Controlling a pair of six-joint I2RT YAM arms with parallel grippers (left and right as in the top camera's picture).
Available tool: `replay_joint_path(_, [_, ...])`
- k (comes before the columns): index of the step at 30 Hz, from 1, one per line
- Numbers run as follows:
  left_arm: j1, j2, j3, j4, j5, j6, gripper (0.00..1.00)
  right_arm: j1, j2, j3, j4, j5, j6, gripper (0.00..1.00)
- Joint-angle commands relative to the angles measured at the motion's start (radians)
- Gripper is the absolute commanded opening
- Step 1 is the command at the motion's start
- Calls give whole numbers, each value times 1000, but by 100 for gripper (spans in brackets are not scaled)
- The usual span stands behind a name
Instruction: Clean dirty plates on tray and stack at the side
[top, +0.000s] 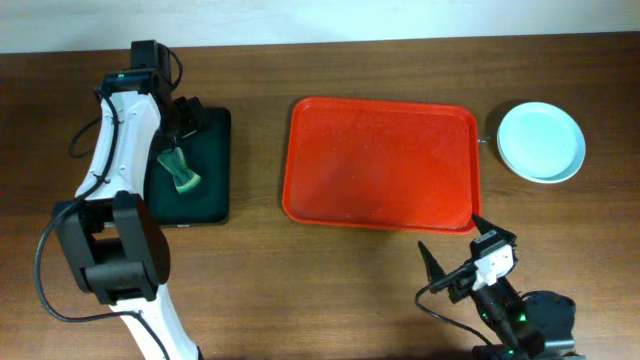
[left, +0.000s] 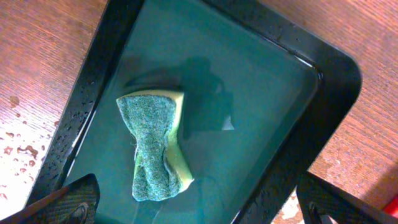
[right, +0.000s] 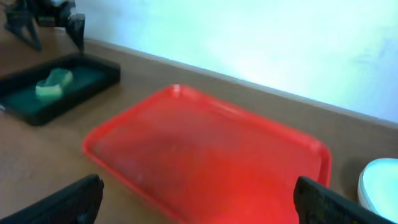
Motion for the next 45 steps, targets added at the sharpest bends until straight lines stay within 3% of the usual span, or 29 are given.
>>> replay_joint_path(1, [6, -15, 10, -2, 0, -2, 99, 8, -48, -78, 68, 64, -2, 98])
replay_joint_path(7, [6, -15, 10, -2, 0, -2, 99, 8, -69, -236, 300, 159, 74, 98])
replay_joint_path(14, [6, -15, 10, -2, 0, -2, 99, -7, -69, -241, 246, 323, 95, 98])
replay_joint_path(36, [6, -21, 10, -3, -1, -2, 99, -24, -69, -241, 247, 320, 95, 98])
replay_joint_path(39, [6, -93, 10, -140, 0, -2, 99, -24, -69, -241, 247, 320, 95, 98])
replay_joint_path(42, [-8, -211, -13, -166, -42, 0, 99, -24, -69, -241, 247, 320, 95, 98])
replay_joint_path(45, [-9, -384, -208, -62, -37, 110, 99, -23, -69, -241, 247, 320, 95, 98])
